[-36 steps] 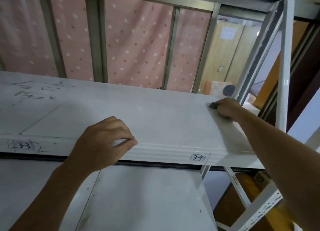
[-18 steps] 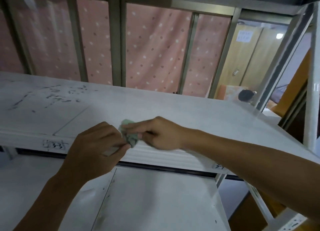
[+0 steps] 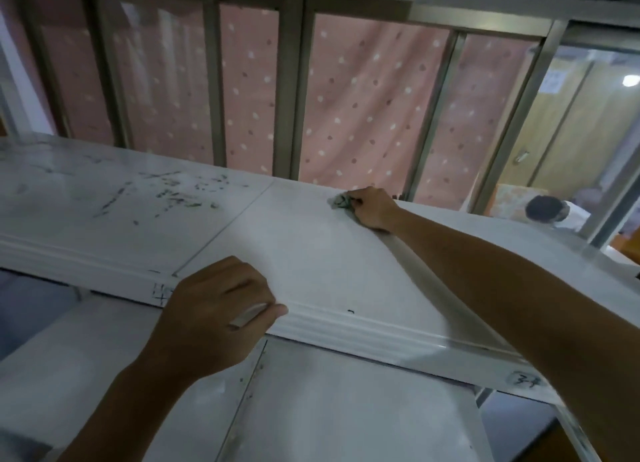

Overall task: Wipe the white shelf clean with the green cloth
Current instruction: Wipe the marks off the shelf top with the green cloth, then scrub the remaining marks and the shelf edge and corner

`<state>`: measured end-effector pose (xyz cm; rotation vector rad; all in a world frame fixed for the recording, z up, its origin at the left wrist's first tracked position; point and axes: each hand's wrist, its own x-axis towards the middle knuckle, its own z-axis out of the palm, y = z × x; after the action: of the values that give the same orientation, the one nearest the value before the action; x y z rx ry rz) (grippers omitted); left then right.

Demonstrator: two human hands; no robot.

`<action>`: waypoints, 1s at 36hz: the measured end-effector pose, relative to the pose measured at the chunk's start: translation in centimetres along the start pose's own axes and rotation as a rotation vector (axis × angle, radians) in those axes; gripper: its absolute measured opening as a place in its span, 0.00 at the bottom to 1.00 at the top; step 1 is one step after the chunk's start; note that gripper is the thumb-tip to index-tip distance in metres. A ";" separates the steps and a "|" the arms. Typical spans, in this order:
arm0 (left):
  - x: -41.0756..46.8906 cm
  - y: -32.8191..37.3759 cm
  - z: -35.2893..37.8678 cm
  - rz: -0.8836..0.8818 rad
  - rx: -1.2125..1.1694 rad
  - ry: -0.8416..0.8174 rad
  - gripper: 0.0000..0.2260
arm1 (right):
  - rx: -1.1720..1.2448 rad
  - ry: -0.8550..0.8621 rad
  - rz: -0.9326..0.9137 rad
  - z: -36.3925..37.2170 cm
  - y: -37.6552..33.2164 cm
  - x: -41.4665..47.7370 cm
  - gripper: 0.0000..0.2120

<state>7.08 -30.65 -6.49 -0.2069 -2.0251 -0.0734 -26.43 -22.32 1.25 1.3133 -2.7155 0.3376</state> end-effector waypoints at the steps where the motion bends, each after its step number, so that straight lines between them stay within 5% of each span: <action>1: -0.1 0.0 0.0 -0.002 0.006 -0.002 0.13 | -0.005 -0.002 0.023 0.3 -0.5 1.2 0.17; 10: -0.4 0.1 -0.1 -0.027 0.032 -0.017 0.10 | 0.017 -0.093 -0.177 2.8 -8.1 6.9 0.21; 21: 0.4 -1.1 -1.6 -0.185 0.060 0.129 0.10 | 0.410 -0.260 -0.709 2.2 -12.9 -6.4 0.17; 26: 1.1 -3.1 -2.7 -0.274 0.142 -0.030 0.16 | 0.472 -0.358 -0.738 0.6 -12.7 -9.5 0.18; 36: 1.5 -0.2 -3.0 -0.247 -0.215 -0.222 0.19 | 0.681 -0.532 -0.624 -0.9 -9.4 -12.9 0.17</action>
<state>8.98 -31.09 -3.78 -0.1010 -2.2562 -0.4417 -11.00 -17.96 1.05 2.6577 -2.4061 1.0138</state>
